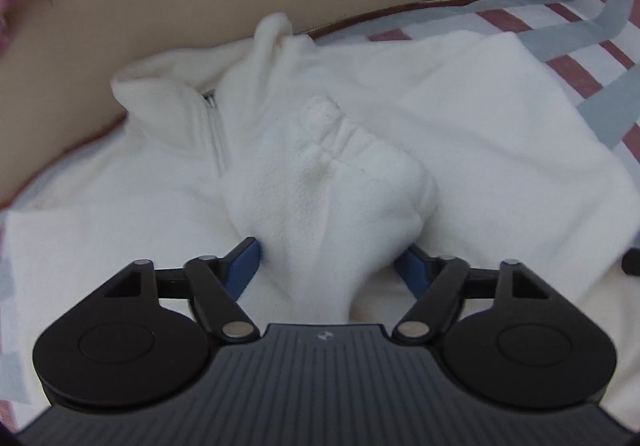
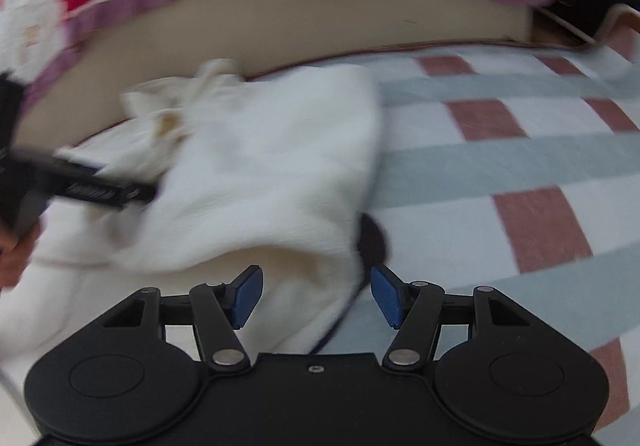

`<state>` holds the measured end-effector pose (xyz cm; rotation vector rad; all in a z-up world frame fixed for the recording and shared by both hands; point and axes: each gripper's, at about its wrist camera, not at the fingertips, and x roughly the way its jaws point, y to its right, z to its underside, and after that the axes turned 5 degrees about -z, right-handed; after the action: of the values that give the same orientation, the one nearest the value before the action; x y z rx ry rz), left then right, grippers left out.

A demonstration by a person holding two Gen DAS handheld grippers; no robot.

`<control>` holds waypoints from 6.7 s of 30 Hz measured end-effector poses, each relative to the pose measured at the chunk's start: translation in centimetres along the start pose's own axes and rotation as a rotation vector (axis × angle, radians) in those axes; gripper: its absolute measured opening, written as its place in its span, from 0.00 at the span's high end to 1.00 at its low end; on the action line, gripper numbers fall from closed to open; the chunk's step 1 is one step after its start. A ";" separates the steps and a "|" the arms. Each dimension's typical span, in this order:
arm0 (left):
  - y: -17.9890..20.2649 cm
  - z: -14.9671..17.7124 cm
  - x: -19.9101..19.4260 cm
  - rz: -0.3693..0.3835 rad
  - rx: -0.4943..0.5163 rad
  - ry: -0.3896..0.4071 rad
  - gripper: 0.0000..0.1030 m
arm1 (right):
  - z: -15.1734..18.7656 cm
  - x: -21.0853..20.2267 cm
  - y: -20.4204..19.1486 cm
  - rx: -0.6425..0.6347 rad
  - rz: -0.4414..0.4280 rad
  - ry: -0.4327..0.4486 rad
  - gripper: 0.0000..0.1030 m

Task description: Fold clothes

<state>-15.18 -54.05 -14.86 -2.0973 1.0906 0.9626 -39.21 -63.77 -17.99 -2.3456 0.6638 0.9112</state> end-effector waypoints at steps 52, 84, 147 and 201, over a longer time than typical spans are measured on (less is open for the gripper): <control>-24.9 24.9 -24.2 0.164 -0.129 -0.509 0.38 | 13.9 -15.2 -0.6 0.349 -0.457 -0.288 0.41; -19.8 22.1 -27.0 0.213 -0.127 -0.238 0.87 | 8.1 -18.5 -6.7 0.073 -0.438 0.003 0.91; -24.9 15.3 -12.3 0.176 -0.138 0.098 0.26 | -2.3 -4.2 -7.9 0.102 0.163 0.139 0.56; -32.5 6.8 -3.4 0.322 -0.344 -0.034 0.40 | -11.4 5.7 -5.5 -0.107 -0.024 0.046 0.32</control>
<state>8.89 -31.32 -10.70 -2.1982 1.3517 1.4205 -26.95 -68.28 -13.24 -2.4704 0.6183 0.9052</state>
